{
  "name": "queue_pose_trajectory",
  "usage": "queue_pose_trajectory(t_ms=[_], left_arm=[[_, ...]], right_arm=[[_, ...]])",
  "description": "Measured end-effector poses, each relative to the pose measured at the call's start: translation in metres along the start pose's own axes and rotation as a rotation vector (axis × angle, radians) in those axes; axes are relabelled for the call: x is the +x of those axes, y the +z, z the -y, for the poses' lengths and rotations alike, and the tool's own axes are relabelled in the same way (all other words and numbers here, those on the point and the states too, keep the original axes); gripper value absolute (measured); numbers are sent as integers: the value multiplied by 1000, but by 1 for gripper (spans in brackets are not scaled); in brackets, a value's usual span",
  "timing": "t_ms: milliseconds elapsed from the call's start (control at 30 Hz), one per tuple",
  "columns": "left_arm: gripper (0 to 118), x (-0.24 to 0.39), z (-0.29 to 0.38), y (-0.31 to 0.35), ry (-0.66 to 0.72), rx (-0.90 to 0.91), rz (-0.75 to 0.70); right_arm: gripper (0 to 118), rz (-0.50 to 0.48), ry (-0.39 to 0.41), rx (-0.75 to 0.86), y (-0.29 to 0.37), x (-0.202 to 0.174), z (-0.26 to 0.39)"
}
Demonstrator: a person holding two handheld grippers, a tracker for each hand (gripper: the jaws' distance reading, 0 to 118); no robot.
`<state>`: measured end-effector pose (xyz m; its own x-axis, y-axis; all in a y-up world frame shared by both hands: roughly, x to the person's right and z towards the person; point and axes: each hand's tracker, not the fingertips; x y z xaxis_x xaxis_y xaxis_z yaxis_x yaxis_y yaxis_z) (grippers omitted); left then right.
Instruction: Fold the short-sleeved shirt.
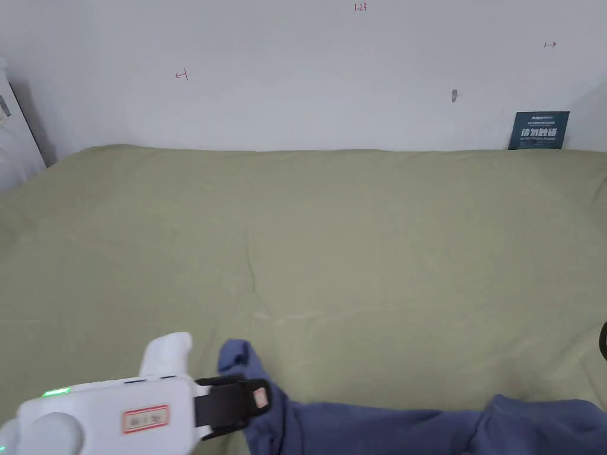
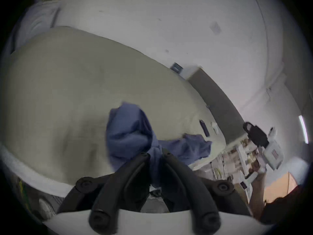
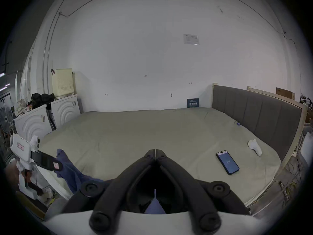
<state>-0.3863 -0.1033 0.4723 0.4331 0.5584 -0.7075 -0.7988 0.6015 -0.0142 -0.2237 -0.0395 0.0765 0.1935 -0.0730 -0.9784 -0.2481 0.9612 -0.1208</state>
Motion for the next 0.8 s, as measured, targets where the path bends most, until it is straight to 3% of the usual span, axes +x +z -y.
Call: queue_pose_trajectory(t_ms=[133, 433, 467, 500, 533, 567, 733, 800], left_arm=[[12, 30, 12, -59, -66, -100, 15], [13, 45, 43, -150, -24, -185, 120], [20, 44, 46, -157, -21, -214, 126], [36, 42, 48, -160, -3, -250, 142], [63, 38, 51, -163, 25, -287, 181], [75, 34, 54, -164, 61, -313, 197], [74, 24, 41, -121, 173, -158, 184], [72, 10, 30, -101, 221, -47, 241]], right_arm=[[0, 21, -5, 13, 8, 9, 0], [0, 58, -12, -23, 10, 24, 12], [0, 63, -17, -30, 9, 24, 12], [0, 65, -20, -35, 8, 25, 12], [0, 70, -22, -38, 8, 26, 13], [0, 74, -20, -40, 7, 26, 12], [0, 75, -15, -28, 10, 27, 10], [0, 68, -15, -27, 10, 26, 10]])
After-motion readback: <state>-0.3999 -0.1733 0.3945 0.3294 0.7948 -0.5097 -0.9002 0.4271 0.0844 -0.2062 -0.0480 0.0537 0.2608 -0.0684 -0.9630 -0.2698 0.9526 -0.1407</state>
